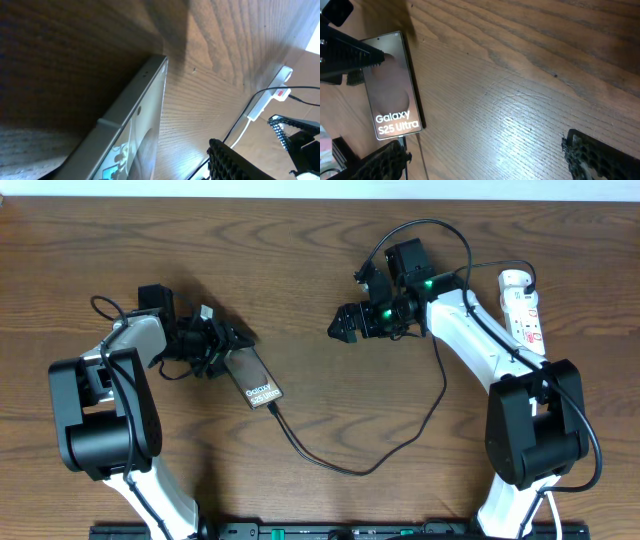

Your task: Plug charger to phone and switch on socket

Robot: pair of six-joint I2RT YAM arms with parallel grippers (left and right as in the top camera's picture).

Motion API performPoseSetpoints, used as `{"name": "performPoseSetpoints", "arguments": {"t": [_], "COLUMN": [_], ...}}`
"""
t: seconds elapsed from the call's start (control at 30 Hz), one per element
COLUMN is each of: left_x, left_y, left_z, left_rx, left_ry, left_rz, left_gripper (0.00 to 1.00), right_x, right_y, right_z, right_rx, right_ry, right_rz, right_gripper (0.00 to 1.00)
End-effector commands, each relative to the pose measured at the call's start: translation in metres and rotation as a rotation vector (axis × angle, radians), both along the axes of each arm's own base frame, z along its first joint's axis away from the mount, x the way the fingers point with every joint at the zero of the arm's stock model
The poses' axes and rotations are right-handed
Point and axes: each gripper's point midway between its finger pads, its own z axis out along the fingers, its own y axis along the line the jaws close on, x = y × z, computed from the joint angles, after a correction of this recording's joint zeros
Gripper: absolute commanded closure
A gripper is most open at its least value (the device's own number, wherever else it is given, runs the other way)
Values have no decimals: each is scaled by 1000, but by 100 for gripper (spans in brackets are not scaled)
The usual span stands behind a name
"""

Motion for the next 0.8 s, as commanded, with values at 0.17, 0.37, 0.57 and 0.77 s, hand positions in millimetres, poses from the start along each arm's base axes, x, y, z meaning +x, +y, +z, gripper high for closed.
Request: {"name": "performPoseSetpoints", "arguments": {"t": [0.17, 0.37, 0.57, 0.77], "left_x": [-38, -50, -55, -58], "left_y": [33, 45, 48, 47], "left_z": [-50, -56, -58, -57], "left_rx": [251, 332, 352, 350], "left_ry": [201, 257, 278, 289], "left_rz": [11, 3, 0, -2], "left_gripper": [36, 37, 36, 37], "right_x": [5, 5, 5, 5], "right_y": [0, 0, 0, 0], "right_z": [12, 12, 12, 12], "right_rx": [10, 10, 10, 10], "right_ry": [-30, -30, -30, -30], "right_rz": [-4, -4, -4, -4], "right_gripper": [1, 1, 1, 1]}}
